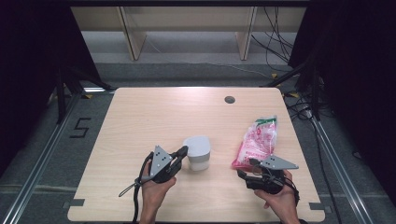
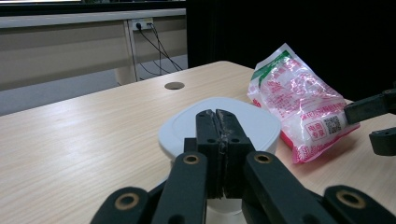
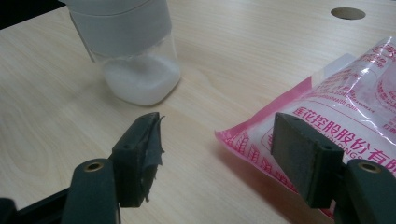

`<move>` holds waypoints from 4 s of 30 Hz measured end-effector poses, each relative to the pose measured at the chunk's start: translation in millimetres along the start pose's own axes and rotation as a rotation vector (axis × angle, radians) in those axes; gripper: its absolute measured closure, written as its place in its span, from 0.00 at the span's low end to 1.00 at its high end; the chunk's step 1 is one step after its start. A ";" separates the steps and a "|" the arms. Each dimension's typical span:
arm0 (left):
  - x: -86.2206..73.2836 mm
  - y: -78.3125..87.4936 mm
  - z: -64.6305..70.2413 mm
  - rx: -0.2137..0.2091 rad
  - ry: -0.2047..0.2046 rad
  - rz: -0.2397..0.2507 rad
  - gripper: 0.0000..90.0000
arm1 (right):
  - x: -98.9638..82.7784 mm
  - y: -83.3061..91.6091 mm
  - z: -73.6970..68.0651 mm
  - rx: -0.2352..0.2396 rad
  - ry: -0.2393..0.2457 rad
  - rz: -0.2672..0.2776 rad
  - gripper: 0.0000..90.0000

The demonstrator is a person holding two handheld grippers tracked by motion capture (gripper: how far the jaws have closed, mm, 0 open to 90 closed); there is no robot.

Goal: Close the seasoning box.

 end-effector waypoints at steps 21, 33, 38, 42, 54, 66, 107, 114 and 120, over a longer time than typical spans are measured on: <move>-7.0 9.8 5.0 -0.054 0.019 -0.019 0.55 | -1.5 0.7 0.0 0.002 0.002 -0.015 0.38; -12.6 15.3 2.8 -0.042 0.024 -0.048 0.41 | -1.8 -0.6 0.0 0.008 0.004 -0.014 0.38; -15.7 15.3 2.9 -0.054 0.034 -0.052 0.38 | -3.3 -0.9 -1.2 0.015 -0.022 -0.026 0.38; -17.8 15.8 2.7 -0.053 0.021 -0.066 0.36 | -3.1 -2.0 2.4 0.014 -0.001 -0.018 0.38; -28.0 17.8 8.1 -0.055 0.043 -0.080 0.34 | -2.5 -2.9 -0.3 0.020 0.002 -0.013 0.38; -40.5 25.4 16.7 -0.042 0.018 -0.075 0.33 | -1.8 -1.8 -3.2 0.017 0.015 -0.025 0.38; -64.1 21.0 37.8 -0.083 -0.007 -0.149 0.31 | -11.7 1.5 -9.8 0.031 0.012 -0.047 0.38; -65.0 20.9 37.3 -0.079 0.000 -0.151 0.30 | -11.8 1.1 -9.8 0.031 0.024 -0.052 0.38; -65.5 20.6 38.7 -0.078 0.015 -0.153 0.30 | -12.2 0.8 -11.7 0.037 0.004 -0.057 0.38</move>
Point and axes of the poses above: each handheld gripper's, and its own axes: y roughly backward along the jaws, x roughly out of its top, z roughly to its right, the point moved 2 cm from there along -y, roughly forward along the jaws, and after that the axes turned 12 degrees about -z, right-handed, at the moved point
